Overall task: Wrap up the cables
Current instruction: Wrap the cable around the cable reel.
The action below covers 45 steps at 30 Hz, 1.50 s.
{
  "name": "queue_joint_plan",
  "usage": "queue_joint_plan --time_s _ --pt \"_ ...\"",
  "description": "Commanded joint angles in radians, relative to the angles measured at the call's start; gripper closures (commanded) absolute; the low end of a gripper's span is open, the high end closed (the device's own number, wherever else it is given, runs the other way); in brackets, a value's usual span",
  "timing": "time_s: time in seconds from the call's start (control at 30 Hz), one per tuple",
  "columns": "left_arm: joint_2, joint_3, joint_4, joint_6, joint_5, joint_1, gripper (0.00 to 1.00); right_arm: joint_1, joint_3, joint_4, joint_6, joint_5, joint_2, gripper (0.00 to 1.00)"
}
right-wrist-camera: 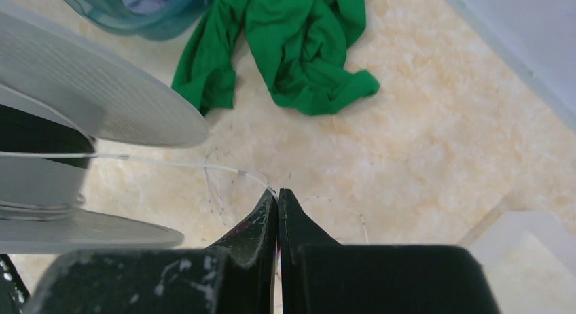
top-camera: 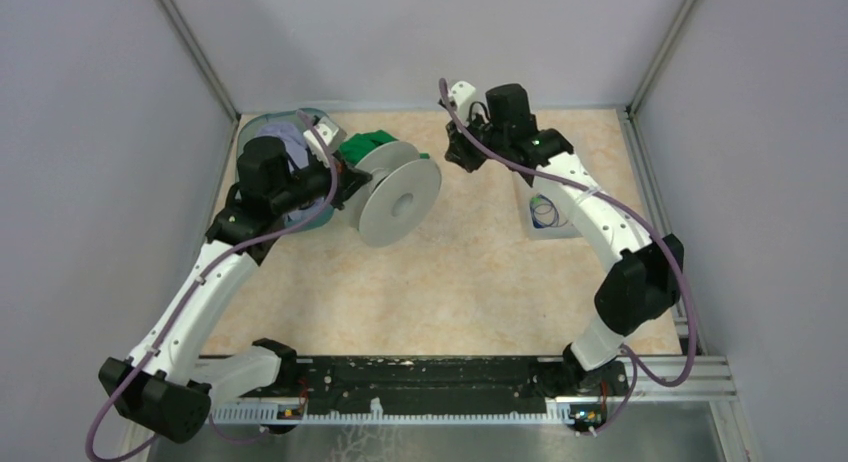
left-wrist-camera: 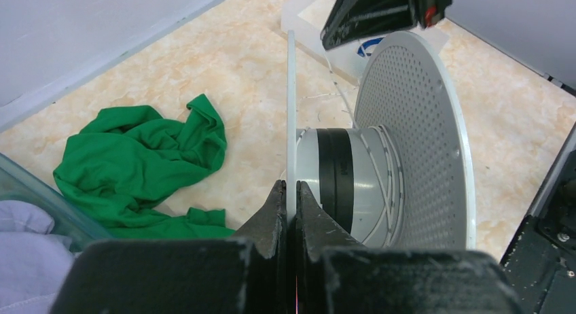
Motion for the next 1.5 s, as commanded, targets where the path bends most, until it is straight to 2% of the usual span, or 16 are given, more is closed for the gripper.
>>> queue_joint_plan --time_s 0.0,0.5,0.87,0.97,1.1,1.27,1.47 --pt "-0.034 0.073 0.042 -0.057 0.048 0.014 1.0 -0.025 -0.078 0.107 -0.007 -0.018 -0.055 1.0" --pt "-0.021 0.119 0.047 -0.2 0.021 0.075 1.0 -0.035 -0.296 0.22 0.029 -0.14 -0.098 0.93" --pt "0.033 0.178 0.054 -0.35 -0.101 0.098 1.0 -0.036 -0.387 0.284 0.039 -0.336 -0.108 0.87" --pt "0.036 0.193 0.044 -0.356 -0.143 0.102 1.0 -0.037 -0.392 0.279 0.035 -0.34 -0.108 0.85" --pt "0.025 0.205 0.037 -0.365 -0.154 0.117 1.0 -0.054 -0.394 0.278 0.042 -0.248 -0.133 0.8" --pt "0.014 0.215 0.032 -0.382 -0.163 0.134 1.0 -0.108 -0.412 0.305 0.111 -0.244 -0.154 0.7" --pt "0.008 0.2 0.024 -0.413 -0.174 0.151 1.0 -0.11 -0.486 0.394 0.152 -0.234 -0.198 0.52"
